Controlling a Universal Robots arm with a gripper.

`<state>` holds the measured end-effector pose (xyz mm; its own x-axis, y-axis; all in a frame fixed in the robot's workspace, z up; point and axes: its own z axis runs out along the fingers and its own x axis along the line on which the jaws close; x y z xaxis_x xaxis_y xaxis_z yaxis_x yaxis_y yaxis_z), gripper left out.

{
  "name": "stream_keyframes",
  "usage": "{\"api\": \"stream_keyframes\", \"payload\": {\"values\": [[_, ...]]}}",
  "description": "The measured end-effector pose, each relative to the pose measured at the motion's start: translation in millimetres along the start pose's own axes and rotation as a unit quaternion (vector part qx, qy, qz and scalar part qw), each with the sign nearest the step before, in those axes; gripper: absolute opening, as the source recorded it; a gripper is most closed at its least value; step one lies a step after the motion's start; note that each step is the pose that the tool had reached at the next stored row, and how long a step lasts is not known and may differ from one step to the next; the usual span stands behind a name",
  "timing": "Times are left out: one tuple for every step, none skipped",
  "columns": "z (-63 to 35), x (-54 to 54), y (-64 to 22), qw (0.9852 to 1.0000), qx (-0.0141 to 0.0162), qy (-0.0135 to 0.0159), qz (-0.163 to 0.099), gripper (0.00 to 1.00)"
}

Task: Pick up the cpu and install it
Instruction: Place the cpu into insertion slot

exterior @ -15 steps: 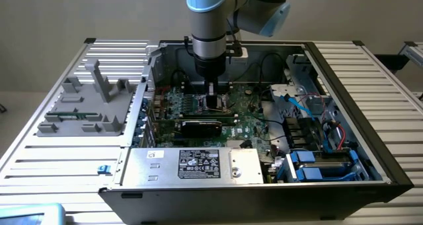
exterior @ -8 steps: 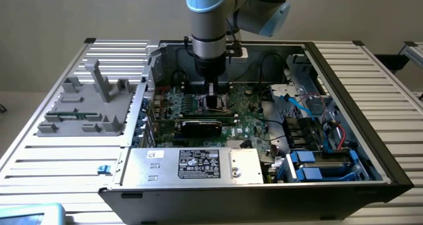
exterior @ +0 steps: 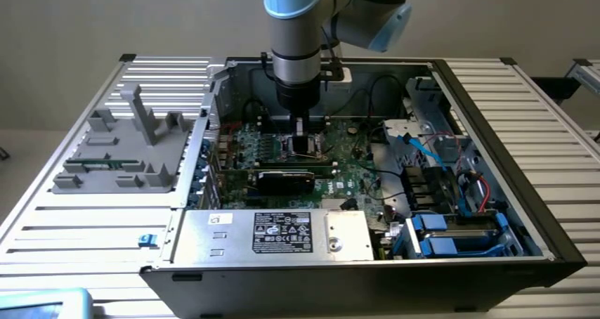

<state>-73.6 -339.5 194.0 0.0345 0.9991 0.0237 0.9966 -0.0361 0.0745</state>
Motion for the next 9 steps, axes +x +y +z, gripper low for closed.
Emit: {"api": "stream_keyframes", "payload": {"values": [[0.0, 0.0, 0.0, 1.0, -0.0002, 0.0004, 0.0, 0.56], [0.1, -0.1, 0.0, 1.0, -0.0003, 0.0005, 0.0, 0.56], [0.1, -0.1, 0.0, 1.0, -0.0004, 0.0005, 0.0, 0.56], [0.1, -0.1, 0.0, 1.0, -0.0005, 0.0005, 0.0, 0.56], [0.1, -0.2, 0.0, 1.0, -0.0006, 0.0006, 0.0, 0.56], [0.1, -0.2, 0.0, 1.0, -0.0006, 0.0005, 0.0, 0.56], [0.1, -0.2, 0.0, 1.0, -0.0006, 0.0005, 0.0, 0.56], [0.1, -0.2, 0.0, 1.0, -0.0006, 0.0005, 0.0, 0.56], [0.2, -0.2, 0.0, 1.0, -0.0006, 0.0005, 0.0, 0.56]]}}
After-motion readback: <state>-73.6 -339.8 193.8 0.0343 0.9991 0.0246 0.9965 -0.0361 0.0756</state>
